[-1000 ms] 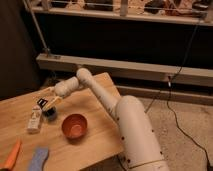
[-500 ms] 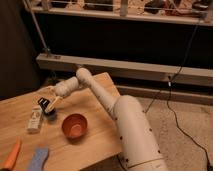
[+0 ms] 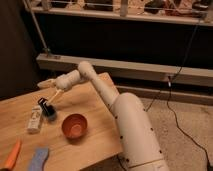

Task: Place the eraser in the ceramic cup

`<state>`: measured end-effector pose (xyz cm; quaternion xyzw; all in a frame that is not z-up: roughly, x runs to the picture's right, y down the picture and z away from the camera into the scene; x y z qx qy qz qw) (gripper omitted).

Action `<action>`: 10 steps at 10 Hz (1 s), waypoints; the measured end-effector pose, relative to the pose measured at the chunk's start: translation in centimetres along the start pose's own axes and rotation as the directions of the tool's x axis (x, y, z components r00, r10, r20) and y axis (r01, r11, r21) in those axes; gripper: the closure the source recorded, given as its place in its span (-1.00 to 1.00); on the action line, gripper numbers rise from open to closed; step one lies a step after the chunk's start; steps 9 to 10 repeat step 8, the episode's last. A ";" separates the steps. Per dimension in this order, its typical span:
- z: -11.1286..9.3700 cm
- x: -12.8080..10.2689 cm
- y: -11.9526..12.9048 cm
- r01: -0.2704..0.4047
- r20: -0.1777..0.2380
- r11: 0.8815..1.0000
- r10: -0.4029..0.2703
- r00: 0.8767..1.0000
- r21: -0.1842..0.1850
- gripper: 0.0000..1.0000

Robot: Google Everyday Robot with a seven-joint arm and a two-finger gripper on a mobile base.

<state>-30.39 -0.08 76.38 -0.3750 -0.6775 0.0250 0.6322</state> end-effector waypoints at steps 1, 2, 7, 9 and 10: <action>-1.2 0.1 -0.2 -0.004 -0.008 1.000 0.004 1.000 0.027 -0.60; -2.4 0.2 -0.3 -0.012 -0.010 0.999 0.012 1.000 0.049 -0.60; -3.1 0.4 -0.2 -0.026 -0.003 0.998 0.026 1.000 0.064 -0.60; -3.1 0.4 -0.2 -0.026 -0.003 0.998 0.026 1.000 0.066 -0.60; -3.1 0.4 -0.2 -0.026 -0.003 0.998 0.026 1.000 0.066 -0.60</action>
